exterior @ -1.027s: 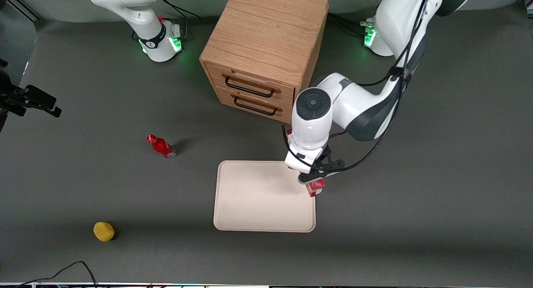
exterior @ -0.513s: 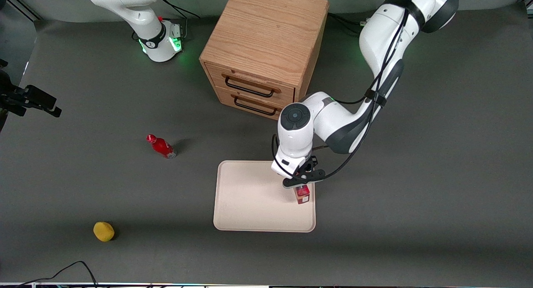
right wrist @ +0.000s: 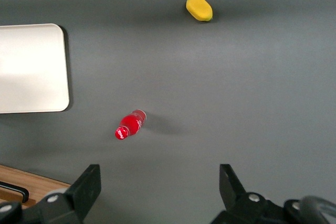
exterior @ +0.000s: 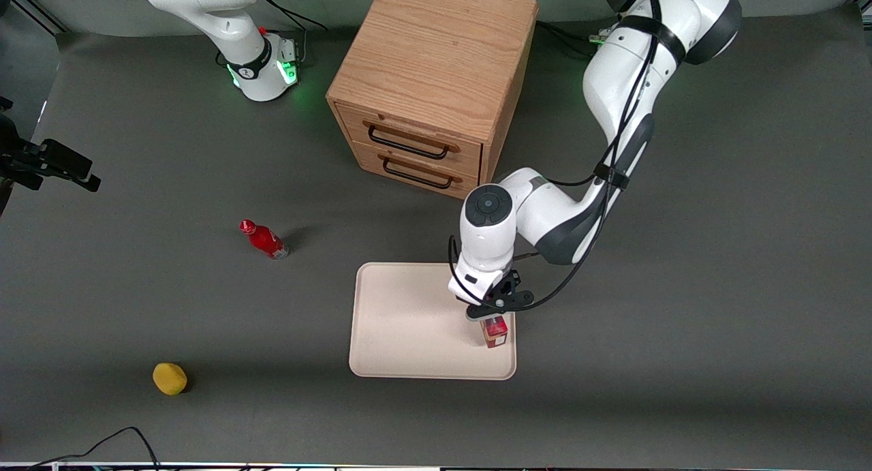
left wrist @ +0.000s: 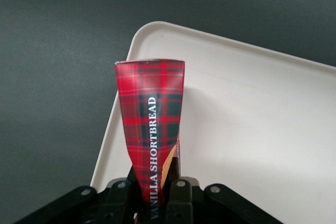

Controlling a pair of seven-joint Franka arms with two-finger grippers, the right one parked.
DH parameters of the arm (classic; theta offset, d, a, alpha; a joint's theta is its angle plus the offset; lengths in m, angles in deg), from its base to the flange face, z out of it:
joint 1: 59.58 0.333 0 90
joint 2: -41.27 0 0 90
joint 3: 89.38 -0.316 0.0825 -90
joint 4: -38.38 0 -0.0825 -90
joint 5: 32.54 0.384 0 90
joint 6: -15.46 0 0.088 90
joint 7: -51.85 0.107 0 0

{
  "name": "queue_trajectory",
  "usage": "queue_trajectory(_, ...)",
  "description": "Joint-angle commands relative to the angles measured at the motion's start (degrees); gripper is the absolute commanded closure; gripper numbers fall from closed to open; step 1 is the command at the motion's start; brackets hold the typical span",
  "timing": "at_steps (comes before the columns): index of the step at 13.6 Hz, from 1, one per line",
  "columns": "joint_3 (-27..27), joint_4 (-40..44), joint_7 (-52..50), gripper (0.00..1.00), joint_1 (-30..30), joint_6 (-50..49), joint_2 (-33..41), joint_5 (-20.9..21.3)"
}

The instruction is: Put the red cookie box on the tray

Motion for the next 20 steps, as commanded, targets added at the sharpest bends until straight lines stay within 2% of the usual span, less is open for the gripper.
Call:
queue_trajectory(1, -1.1, 3.3, -1.3, 0.78, -0.9, 1.5, -2.5, 0.7)
queue_trajectory(4, -2.7, 3.0, -1.3, 0.70, -1.1, 3.1, -3.2, 0.8)
queue_trajectory(6, -2.7, 3.0, -1.2, 0.53, -1.2, 3.1, -3.4, 0.8)
queue_trajectory(7, -2.7, 3.0, -1.1, 0.41, -1.2, 3.1, -3.5, 0.8)
queue_trajectory(9, -2.7, 2.9, -0.8, 0.00, -1.1, 3.1, -3.4, 1.0)
queue_trajectory(14, -2.5, 3.0, -0.5, 0.00, -0.8, 1.3, -1.0, 0.7)
queue_trajectory(16, -1.6, 3.0, 1.1, 0.00, 0.6, -4.6, 1.0, -0.6)
queue_trajectory(19, 1.7, 1.6, 9.1, 0.00, 4.0, -16.8, 8.2, -7.1)
queue_trajectory(20, 1.7, -0.9, 12.0, 0.00, 5.0, -17.5, 11.7, -8.8)
